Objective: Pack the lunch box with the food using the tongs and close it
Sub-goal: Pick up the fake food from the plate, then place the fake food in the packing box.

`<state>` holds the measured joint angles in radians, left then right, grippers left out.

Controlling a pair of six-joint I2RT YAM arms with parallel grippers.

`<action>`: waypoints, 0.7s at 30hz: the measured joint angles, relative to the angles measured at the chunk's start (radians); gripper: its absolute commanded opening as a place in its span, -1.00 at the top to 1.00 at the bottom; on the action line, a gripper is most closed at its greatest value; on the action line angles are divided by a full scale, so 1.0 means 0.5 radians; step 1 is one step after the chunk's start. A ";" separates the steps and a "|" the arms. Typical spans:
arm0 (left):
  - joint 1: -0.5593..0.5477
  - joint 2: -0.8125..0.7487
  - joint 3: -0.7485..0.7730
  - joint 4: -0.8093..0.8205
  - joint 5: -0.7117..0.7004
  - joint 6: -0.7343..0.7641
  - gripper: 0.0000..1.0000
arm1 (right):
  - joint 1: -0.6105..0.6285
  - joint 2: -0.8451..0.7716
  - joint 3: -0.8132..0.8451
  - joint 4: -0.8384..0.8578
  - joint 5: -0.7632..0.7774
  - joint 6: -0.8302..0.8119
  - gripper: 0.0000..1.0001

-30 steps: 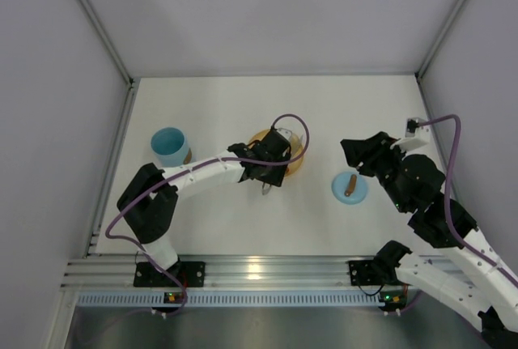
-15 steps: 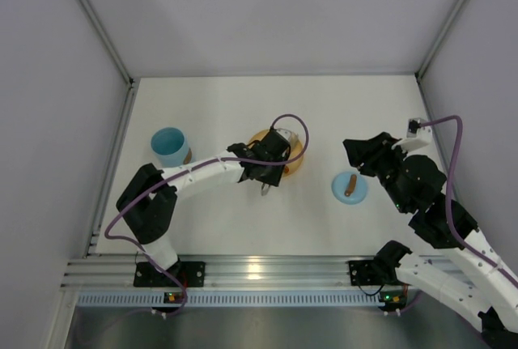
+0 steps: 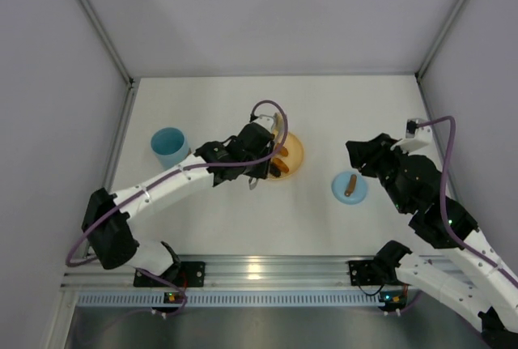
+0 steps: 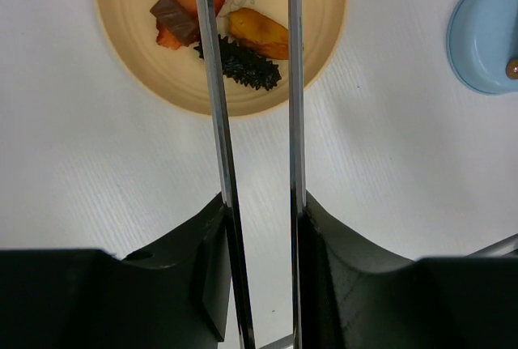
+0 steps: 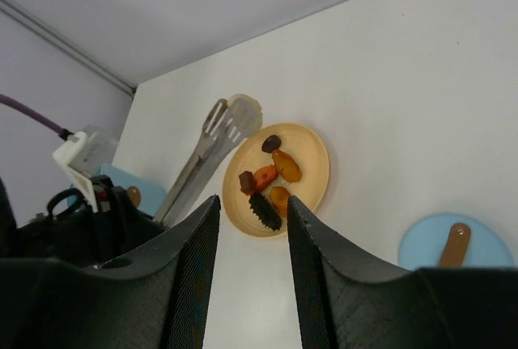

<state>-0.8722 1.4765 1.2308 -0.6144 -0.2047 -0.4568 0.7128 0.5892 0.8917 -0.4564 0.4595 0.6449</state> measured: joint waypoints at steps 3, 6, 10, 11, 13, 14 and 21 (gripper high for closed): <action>0.000 -0.125 -0.008 -0.054 -0.077 -0.034 0.44 | 0.000 0.005 0.002 -0.005 -0.001 -0.037 0.24; 0.000 -0.284 -0.063 -0.104 -0.166 -0.076 0.43 | 0.000 0.040 0.040 -0.015 -0.004 -0.073 0.24; 0.000 -0.485 -0.128 -0.200 -0.281 -0.134 0.39 | 0.000 0.098 0.091 -0.005 -0.024 -0.111 0.24; 0.000 -0.529 -0.137 -0.228 -0.317 -0.147 0.39 | 0.000 0.111 0.095 0.002 -0.031 -0.119 0.24; 0.000 -0.601 -0.149 -0.290 -0.383 -0.181 0.38 | 0.000 0.143 0.105 0.001 -0.047 -0.133 0.24; 0.000 -0.622 -0.152 -0.323 -0.418 -0.196 0.38 | 0.000 0.160 0.107 0.005 -0.060 -0.137 0.24; 0.000 -0.783 -0.193 -0.554 -0.588 -0.348 0.38 | 0.000 0.285 0.107 0.014 -0.158 -0.144 0.24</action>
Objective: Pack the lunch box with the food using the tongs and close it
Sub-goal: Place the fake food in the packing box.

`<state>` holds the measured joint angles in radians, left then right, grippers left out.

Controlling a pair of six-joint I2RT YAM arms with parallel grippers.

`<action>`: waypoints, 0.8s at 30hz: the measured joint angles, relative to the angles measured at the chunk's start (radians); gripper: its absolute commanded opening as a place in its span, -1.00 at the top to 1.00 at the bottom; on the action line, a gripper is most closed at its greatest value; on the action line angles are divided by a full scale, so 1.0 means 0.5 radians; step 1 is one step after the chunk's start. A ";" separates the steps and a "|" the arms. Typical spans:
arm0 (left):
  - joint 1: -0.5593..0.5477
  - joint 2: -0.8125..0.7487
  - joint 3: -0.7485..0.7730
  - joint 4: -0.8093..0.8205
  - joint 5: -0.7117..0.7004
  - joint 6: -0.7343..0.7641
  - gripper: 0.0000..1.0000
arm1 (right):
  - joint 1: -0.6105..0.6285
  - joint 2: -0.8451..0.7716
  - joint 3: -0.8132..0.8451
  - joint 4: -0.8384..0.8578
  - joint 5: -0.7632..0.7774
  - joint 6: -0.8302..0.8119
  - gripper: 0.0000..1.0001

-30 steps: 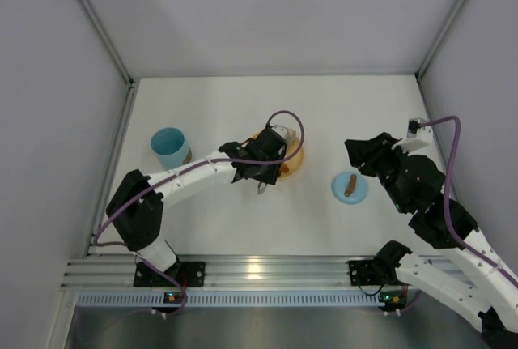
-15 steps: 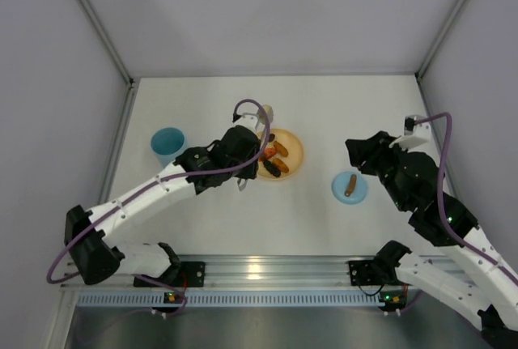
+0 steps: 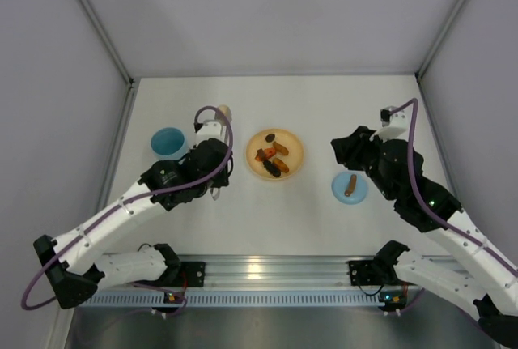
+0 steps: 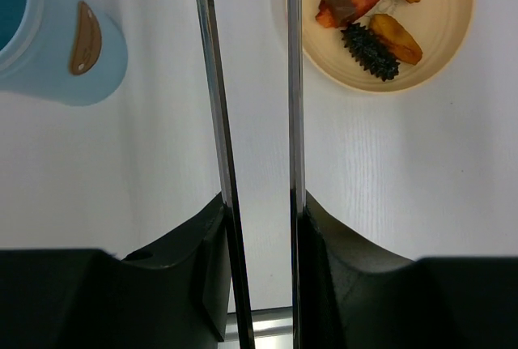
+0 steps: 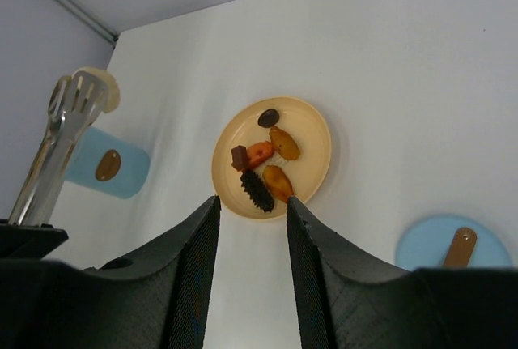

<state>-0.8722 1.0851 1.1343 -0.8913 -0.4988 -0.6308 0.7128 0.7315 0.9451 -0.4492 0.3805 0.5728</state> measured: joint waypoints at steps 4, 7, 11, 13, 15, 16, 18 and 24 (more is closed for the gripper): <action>0.000 -0.100 -0.011 -0.143 -0.081 -0.111 0.38 | 0.000 0.048 0.003 0.002 -0.047 -0.013 0.24; 0.000 -0.187 -0.011 -0.262 -0.150 -0.205 0.38 | 0.000 0.085 0.025 0.021 -0.085 -0.027 0.24; 0.000 -0.298 -0.018 -0.406 -0.227 -0.322 0.37 | 0.000 0.155 0.068 0.048 -0.129 -0.046 0.24; 0.000 -0.342 -0.022 -0.484 -0.264 -0.381 0.37 | 0.000 0.192 0.078 0.074 -0.158 -0.056 0.24; 0.000 -0.372 -0.024 -0.562 -0.300 -0.435 0.36 | 0.000 0.220 0.079 0.086 -0.191 -0.063 0.24; 0.000 -0.381 -0.024 -0.600 -0.312 -0.462 0.36 | 0.000 0.235 0.079 0.090 -0.203 -0.064 0.24; 0.000 -0.386 -0.025 -0.668 -0.336 -0.507 0.35 | 0.000 0.260 0.079 0.092 -0.222 -0.064 0.24; 0.000 -0.395 -0.043 -0.810 -0.359 -0.597 0.33 | 0.000 0.298 0.079 0.109 -0.284 -0.063 0.24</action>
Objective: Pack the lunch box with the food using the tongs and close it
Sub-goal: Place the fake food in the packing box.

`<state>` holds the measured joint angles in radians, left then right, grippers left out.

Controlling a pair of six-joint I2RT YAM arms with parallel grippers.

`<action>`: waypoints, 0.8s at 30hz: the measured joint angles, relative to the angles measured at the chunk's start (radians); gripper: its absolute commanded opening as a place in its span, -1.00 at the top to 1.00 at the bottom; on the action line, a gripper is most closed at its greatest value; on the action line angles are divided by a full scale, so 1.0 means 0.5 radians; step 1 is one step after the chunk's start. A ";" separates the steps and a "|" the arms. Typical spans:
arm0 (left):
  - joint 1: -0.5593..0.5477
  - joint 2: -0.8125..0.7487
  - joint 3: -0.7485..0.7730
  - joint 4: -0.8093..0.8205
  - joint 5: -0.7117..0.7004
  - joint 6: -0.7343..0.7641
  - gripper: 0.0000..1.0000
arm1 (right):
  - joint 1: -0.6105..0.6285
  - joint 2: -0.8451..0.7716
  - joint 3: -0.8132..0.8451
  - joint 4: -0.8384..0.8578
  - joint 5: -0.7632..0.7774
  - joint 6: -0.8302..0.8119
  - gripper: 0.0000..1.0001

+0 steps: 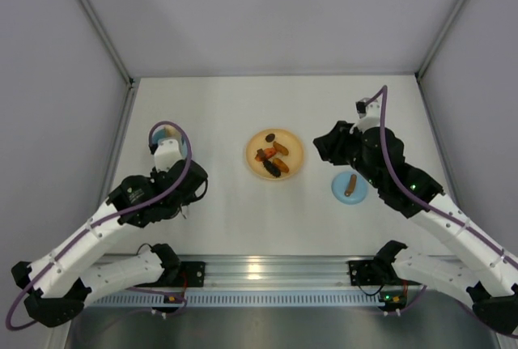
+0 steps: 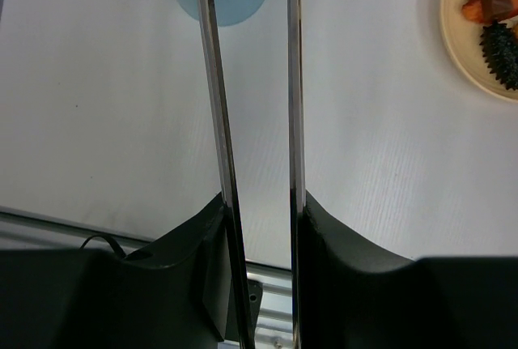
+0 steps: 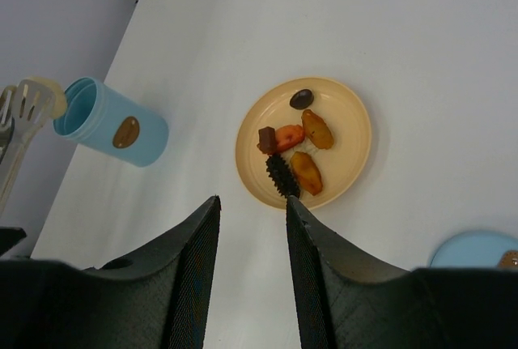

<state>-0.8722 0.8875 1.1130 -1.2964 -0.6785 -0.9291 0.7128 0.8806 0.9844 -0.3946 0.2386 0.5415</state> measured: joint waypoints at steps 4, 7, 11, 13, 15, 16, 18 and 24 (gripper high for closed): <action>0.000 -0.053 -0.058 -0.036 0.011 -0.043 0.32 | 0.000 0.002 0.000 0.011 -0.026 0.002 0.24; 0.000 -0.107 -0.086 -0.054 0.017 -0.078 0.32 | 0.000 0.009 0.000 0.013 -0.040 0.003 0.24; 0.000 -0.159 -0.095 -0.073 0.018 -0.101 0.30 | 0.000 0.012 0.000 0.016 -0.050 0.011 0.25; 0.000 -0.173 -0.099 -0.082 0.018 -0.109 0.28 | 0.000 0.012 -0.002 0.024 -0.053 0.018 0.24; 0.000 -0.174 -0.103 -0.086 0.021 -0.119 0.27 | 0.000 0.012 -0.004 0.027 -0.055 0.024 0.25; 0.000 -0.173 -0.107 -0.086 0.024 -0.122 0.26 | 0.000 0.012 -0.005 0.029 -0.056 0.027 0.25; 0.000 -0.173 -0.116 -0.087 0.032 -0.129 0.26 | 0.000 0.012 -0.007 0.033 -0.062 0.040 0.25; 0.000 -0.174 -0.128 -0.087 0.075 -0.135 0.24 | 0.000 0.011 -0.019 0.056 -0.080 0.048 0.25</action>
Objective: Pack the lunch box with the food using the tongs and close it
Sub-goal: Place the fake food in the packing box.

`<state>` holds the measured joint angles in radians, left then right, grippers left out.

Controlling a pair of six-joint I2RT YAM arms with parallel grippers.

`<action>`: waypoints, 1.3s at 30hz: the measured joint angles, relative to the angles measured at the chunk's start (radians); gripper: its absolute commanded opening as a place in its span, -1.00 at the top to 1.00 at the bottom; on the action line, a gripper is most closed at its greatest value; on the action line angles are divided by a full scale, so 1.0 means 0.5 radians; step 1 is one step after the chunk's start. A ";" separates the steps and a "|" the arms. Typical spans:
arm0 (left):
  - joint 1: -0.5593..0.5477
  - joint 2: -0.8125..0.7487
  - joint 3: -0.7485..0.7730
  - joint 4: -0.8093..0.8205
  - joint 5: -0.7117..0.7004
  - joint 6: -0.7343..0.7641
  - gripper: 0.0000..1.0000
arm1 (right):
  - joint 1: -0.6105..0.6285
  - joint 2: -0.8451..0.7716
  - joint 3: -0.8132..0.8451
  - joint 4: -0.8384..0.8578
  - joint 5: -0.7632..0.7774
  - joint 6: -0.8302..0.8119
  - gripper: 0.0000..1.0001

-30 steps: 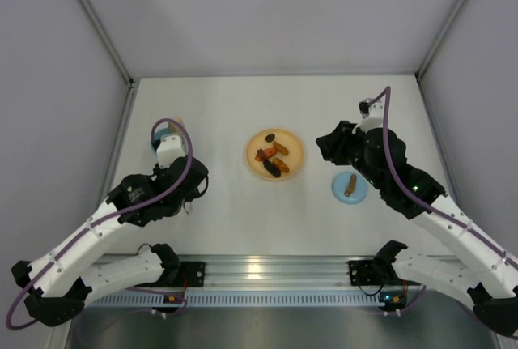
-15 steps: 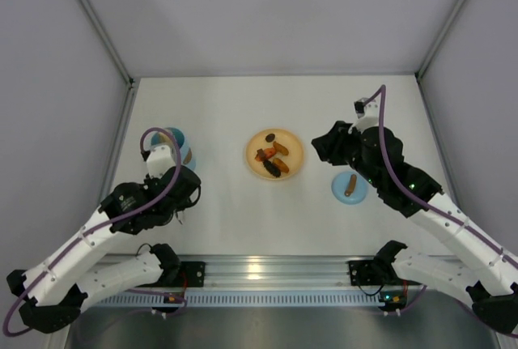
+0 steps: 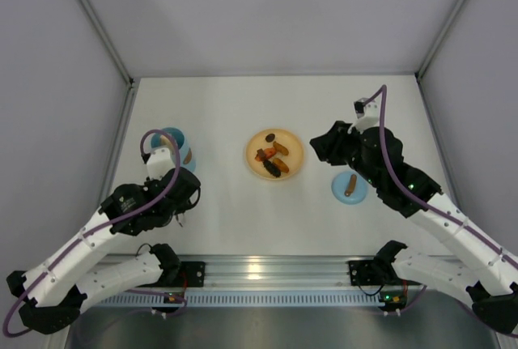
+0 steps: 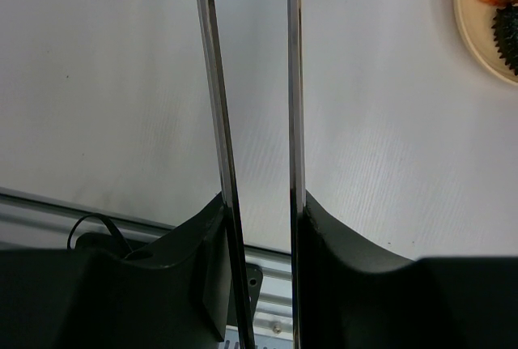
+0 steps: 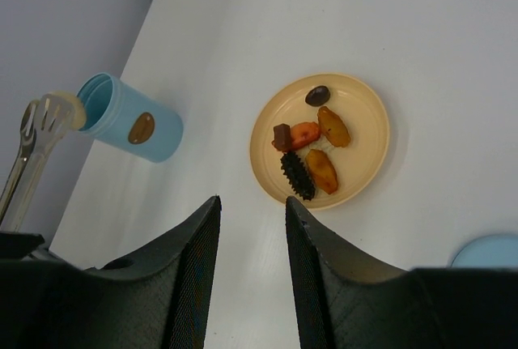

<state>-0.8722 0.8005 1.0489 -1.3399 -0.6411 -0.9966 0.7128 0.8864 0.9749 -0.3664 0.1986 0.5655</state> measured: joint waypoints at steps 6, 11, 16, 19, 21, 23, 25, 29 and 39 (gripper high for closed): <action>0.000 0.001 -0.011 -0.001 0.005 -0.001 0.18 | 0.000 -0.002 -0.001 -0.001 -0.012 -0.002 0.25; 0.000 0.002 -0.011 -0.001 0.009 -0.005 0.18 | 0.000 -0.024 -0.037 0.001 -0.021 -0.002 0.25; 0.000 0.005 -0.011 -0.001 0.010 -0.014 0.14 | 0.000 -0.036 -0.069 -0.001 -0.042 -0.002 0.25; 0.000 0.005 -0.011 -0.001 0.010 -0.022 0.09 | 0.000 -0.036 -0.080 0.000 -0.056 -0.002 0.24; 0.000 0.005 -0.011 -0.001 0.010 -0.029 0.07 | 0.000 -0.036 -0.082 0.000 -0.058 -0.002 0.24; 0.000 0.006 -0.011 -0.001 0.010 -0.036 0.04 | 0.000 -0.035 -0.082 0.000 -0.064 -0.002 0.23; 0.000 0.006 -0.011 -0.001 0.010 -0.040 0.02 | 0.000 -0.035 -0.082 0.000 -0.066 -0.002 0.23; 0.000 0.014 -0.011 -0.001 0.010 -0.046 -0.05 | 0.000 -0.032 -0.091 -0.001 -0.072 -0.002 0.23; 0.000 0.032 -0.008 -0.001 0.009 -0.045 -0.11 | 0.000 -0.022 -0.091 0.000 -0.072 -0.003 0.23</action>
<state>-0.8722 0.8165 1.0447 -1.3403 -0.6365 -1.0191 0.7128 0.8753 0.9295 -0.3664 0.1623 0.5640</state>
